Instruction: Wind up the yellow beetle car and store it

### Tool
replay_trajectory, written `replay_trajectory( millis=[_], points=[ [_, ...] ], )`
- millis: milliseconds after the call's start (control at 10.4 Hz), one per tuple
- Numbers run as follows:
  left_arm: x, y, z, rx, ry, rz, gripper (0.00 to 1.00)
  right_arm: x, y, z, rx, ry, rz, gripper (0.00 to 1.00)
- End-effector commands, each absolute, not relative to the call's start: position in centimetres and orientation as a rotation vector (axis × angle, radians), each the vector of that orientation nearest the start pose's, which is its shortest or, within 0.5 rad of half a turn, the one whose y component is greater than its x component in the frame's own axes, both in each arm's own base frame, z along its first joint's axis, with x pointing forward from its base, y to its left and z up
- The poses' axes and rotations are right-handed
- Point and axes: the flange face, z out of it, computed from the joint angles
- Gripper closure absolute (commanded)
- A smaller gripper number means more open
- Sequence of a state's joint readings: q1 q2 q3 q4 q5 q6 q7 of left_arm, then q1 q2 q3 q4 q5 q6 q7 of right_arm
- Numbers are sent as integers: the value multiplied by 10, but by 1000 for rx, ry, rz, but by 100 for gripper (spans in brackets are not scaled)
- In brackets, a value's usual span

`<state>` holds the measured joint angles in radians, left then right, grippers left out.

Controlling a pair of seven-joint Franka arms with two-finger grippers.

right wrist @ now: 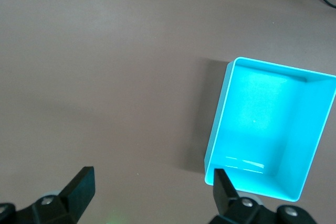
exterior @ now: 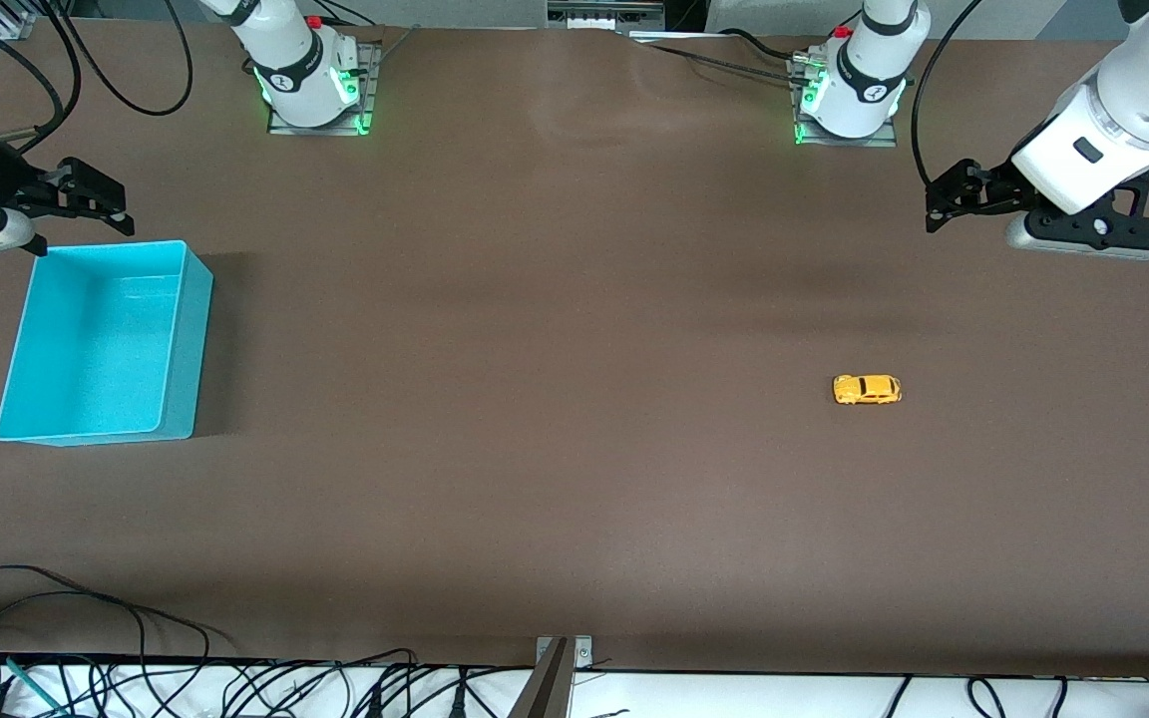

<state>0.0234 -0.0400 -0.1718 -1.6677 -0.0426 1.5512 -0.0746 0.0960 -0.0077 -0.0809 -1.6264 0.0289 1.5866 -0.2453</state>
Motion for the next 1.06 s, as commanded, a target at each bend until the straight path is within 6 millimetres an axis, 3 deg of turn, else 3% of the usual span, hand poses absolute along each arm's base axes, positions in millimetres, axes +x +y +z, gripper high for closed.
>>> replay_trajectory(
  millis=[0, 965],
  points=[
    [532, -88, 605, -3138, 98, 132, 0, 552, 11, 609, -3078, -376, 41, 0],
    [532, -86, 607, -3144, 96, 131, 0, 545, 16, 603, -3093, -303, 150, 0]
  ],
)
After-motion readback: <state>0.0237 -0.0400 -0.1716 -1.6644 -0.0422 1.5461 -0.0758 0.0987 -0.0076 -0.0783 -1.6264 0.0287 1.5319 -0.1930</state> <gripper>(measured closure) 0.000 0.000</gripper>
